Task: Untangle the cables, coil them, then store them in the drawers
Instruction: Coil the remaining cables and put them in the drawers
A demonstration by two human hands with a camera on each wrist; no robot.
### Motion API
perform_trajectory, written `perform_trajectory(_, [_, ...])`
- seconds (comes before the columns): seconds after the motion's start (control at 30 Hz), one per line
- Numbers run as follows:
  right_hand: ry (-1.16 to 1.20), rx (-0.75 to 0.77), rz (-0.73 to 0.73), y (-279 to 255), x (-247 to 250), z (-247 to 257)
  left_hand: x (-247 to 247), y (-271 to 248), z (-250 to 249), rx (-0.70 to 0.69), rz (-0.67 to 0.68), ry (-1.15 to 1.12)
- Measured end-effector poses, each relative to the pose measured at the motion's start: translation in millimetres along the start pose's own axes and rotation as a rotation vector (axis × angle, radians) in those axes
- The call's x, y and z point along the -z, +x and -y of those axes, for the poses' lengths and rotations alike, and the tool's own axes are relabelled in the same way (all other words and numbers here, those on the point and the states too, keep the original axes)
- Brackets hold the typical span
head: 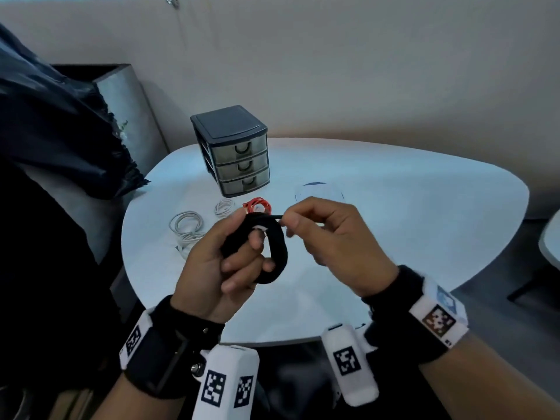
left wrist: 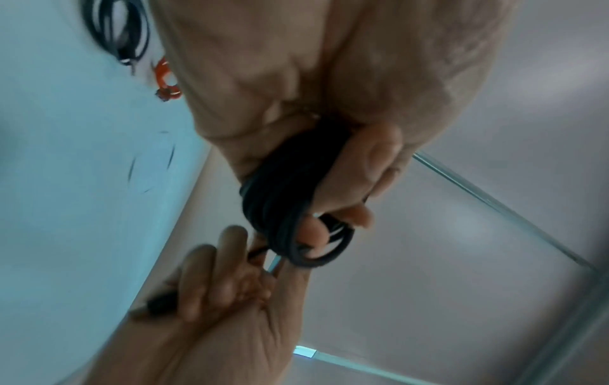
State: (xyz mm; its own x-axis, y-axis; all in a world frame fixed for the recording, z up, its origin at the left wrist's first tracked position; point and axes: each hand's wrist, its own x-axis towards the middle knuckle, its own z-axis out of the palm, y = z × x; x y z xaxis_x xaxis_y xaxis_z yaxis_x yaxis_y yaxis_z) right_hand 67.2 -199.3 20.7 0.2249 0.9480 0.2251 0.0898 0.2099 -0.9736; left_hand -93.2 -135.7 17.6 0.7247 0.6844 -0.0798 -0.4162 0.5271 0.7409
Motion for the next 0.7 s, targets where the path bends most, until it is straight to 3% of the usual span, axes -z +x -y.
perform_trajectory(0.1, [0.072, -0.077, -0.003, 0, -14, -14, 5, 12, 9, -0.003, -0.116, -0.109])
perform_trajectory(0.23, [0.024, -0.2, -0.163, 8, -18, -40, 11, 37, 34, -0.023, -0.218, -0.064])
perform_trajectory(0.4, [0.043, -0.41, -0.252, -7, -5, -70, 21, 43, 76, -0.025, -0.287, 0.229])
perform_trajectory(0.53, [-0.065, -0.4, -0.245, -36, 0, -84, 43, 34, 111, -0.027, -0.409, 0.605])
perform_trajectory(0.6, [-0.107, -0.399, -0.231, -48, -1, -88, 52, 29, 123, -0.074, -0.402, 0.779])
perform_trajectory(0.7, [-0.072, -0.421, -0.19, -65, 3, -91, 55, 24, 124, -0.055, -0.344, 0.848])
